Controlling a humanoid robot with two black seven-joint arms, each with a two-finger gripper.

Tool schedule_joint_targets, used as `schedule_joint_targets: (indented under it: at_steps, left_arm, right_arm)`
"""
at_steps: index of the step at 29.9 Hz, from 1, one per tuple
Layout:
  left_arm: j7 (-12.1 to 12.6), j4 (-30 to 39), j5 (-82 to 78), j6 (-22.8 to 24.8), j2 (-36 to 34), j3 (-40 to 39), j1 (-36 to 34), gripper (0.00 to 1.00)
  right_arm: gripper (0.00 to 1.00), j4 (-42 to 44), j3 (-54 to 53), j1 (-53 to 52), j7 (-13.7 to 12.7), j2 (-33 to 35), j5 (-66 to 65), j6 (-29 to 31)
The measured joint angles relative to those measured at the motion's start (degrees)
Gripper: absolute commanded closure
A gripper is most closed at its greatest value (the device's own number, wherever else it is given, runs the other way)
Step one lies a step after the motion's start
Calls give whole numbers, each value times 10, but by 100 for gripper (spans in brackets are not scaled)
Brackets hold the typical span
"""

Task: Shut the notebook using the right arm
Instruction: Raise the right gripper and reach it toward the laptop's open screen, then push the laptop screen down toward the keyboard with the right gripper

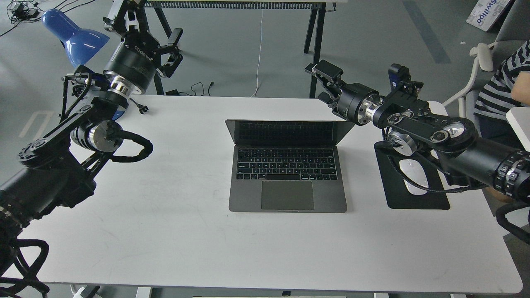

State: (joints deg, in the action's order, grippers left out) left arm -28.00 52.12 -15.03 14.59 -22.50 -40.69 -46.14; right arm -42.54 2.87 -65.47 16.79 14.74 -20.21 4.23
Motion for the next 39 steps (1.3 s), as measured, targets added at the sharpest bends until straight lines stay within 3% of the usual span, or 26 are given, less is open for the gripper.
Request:
schedule_joint_targets:
  at_steps: [13, 30, 39]
  left_arm:
    - [0, 0, 0, 0, 0, -1, 1, 0]
    - [0, 0, 0, 0, 0, -1, 1, 0]
    - [0, -1, 0, 0, 0, -1, 0, 0]
  right_arm:
    - [0, -52, 15, -2, 0, 9, 0, 1]
    - [0, -147, 42, 2, 0, 85, 0, 0]
    - [0, -159, 51, 4, 0, 93, 0, 0]
